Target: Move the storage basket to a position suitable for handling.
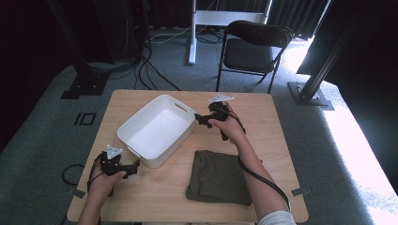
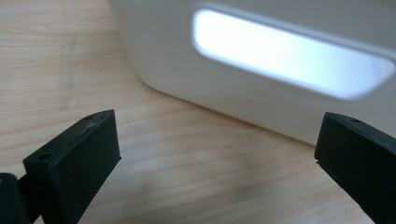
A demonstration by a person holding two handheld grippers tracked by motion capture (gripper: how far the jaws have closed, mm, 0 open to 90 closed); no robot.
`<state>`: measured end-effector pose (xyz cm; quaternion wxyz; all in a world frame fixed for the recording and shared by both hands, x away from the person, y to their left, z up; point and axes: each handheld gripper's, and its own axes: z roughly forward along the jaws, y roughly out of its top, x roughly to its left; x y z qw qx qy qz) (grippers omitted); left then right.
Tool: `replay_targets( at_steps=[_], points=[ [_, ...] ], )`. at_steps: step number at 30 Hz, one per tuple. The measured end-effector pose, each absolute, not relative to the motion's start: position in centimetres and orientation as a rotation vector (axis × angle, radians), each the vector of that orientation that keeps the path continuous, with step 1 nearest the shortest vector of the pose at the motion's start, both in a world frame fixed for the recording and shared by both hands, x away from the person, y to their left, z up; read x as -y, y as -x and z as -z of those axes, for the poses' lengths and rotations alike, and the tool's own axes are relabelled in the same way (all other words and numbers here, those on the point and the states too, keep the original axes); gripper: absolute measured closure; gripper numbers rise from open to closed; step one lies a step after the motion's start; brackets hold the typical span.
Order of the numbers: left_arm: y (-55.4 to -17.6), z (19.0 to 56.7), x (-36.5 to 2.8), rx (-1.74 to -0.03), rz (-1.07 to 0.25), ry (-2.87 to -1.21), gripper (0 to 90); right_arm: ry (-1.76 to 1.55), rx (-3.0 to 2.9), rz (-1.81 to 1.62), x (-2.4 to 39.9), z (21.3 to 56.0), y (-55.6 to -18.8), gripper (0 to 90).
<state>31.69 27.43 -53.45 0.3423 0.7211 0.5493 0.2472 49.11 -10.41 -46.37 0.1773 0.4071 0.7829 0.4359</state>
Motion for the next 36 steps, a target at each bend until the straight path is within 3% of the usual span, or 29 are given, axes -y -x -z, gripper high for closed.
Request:
replay_targets(
  at_steps=[15,36],
  points=[
    [-33.0,52.4,-29.2,-1.460,-0.669,-1.799,1.1,-1.139,-2.254,-1.127,7.8,47.9,-50.7,12.9],
    [-35.1,52.3,-30.5,-1.543,-0.737,-1.735,1.1,-1.129,-2.260,-1.132,8.6,47.9,-49.6,13.1]
  ],
)
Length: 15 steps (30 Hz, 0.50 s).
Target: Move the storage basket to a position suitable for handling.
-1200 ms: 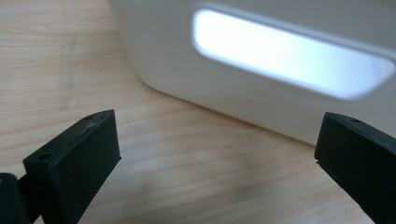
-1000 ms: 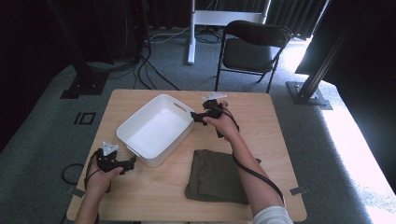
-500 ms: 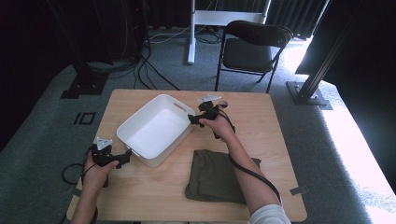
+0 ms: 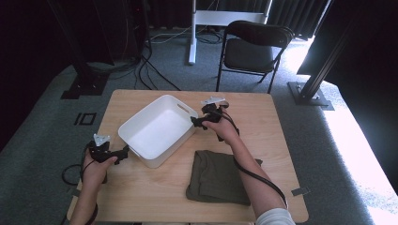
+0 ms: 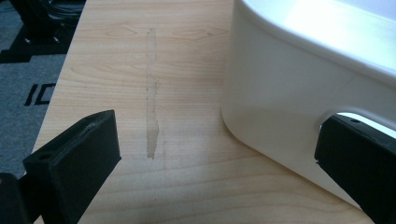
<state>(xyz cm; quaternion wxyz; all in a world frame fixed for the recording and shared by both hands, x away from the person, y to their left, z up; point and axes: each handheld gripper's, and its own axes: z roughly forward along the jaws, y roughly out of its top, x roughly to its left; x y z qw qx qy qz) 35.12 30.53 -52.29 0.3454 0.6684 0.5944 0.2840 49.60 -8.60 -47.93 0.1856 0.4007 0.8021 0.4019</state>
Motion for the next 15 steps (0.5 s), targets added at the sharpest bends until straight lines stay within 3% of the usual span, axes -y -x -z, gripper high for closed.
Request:
replay_targets(
  at_steps=[15],
  points=[
    [-36.9,52.6,-29.9,-1.554,-0.738,-1.716,1.2,-1.103,-2.288,-1.124,10.1,47.9,-47.6,13.1]
  ],
)
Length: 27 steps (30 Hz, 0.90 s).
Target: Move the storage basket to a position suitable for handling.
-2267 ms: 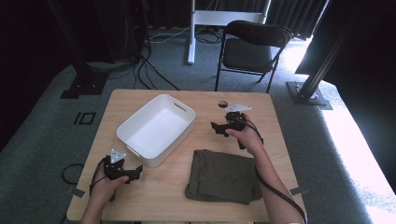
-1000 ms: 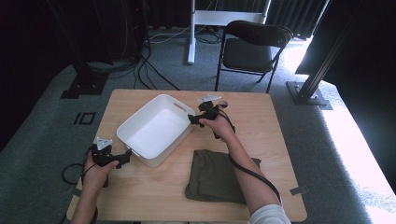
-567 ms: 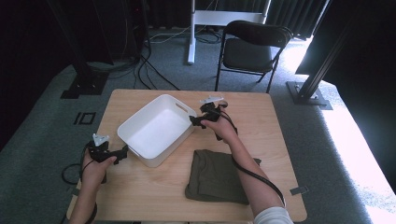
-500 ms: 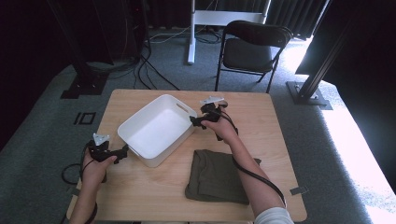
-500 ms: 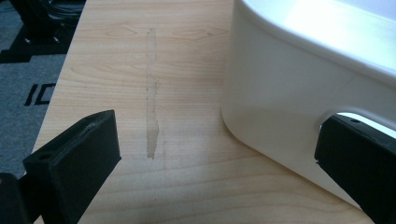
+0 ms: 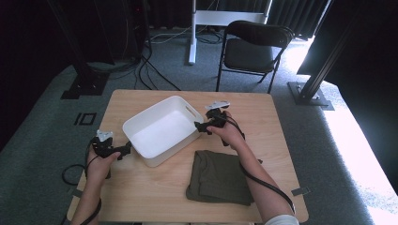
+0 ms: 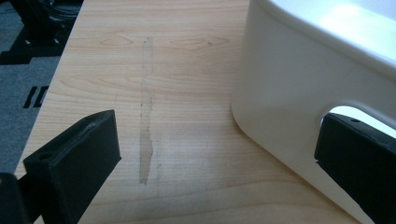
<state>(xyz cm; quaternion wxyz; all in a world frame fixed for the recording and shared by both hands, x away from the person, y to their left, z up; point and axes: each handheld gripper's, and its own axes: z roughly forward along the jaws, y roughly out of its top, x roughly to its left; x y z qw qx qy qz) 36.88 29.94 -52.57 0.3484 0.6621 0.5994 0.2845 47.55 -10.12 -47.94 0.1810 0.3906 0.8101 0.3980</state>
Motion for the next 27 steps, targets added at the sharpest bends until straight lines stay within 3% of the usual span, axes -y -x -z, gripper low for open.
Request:
replay_targets(
  at_steps=[27],
  points=[
    [-39.5,52.4,-29.1,-1.567,-0.752,-1.764,6.6,-1.143,-2.273,-1.152,11.8,48.2,-45.0,13.2]
  ],
)
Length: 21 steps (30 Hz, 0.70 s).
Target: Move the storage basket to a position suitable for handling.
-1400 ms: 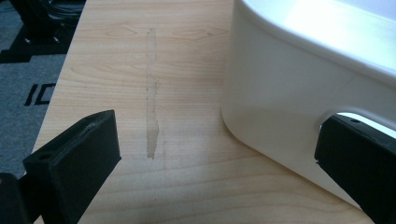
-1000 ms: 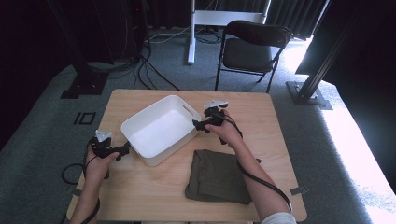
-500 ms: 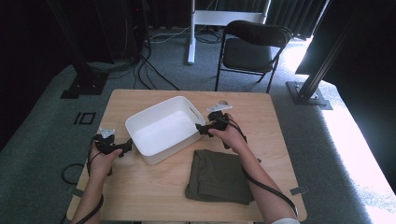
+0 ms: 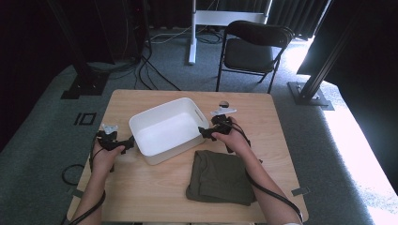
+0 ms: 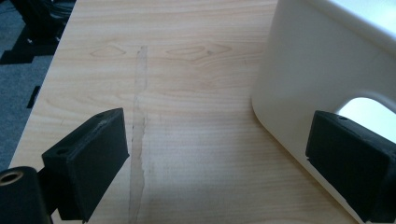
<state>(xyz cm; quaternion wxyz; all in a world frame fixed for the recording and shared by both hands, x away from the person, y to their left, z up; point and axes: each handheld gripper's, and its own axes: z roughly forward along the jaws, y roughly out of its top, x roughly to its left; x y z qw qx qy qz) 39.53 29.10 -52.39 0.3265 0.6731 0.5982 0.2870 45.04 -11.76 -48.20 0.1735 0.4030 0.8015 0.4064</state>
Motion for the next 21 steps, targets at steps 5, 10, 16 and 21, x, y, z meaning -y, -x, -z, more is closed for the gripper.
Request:
replay_targets(
  at_steps=[5,10,16,21],
  points=[
    [-40.4,51.9,-28.4,-1.551,-0.747,-1.781,6.6,-1.152,-2.277,-1.165,12.1,48.3,-44.7,13.2],
    [-41.5,51.6,-27.5,-1.539,-0.745,-1.792,7.7,-1.143,-2.280,-1.150,12.2,48.3,-44.3,13.2],
    [-42.9,51.4,-27.0,-1.546,-0.734,-1.775,7.6,-1.144,-2.282,-1.149,12.6,48.5,-43.9,13.4],
    [-44.2,51.1,-26.6,-1.549,-0.739,-1.777,7.6,-1.156,-2.270,-1.161,13.0,48.5,-43.4,13.4]
  ],
)
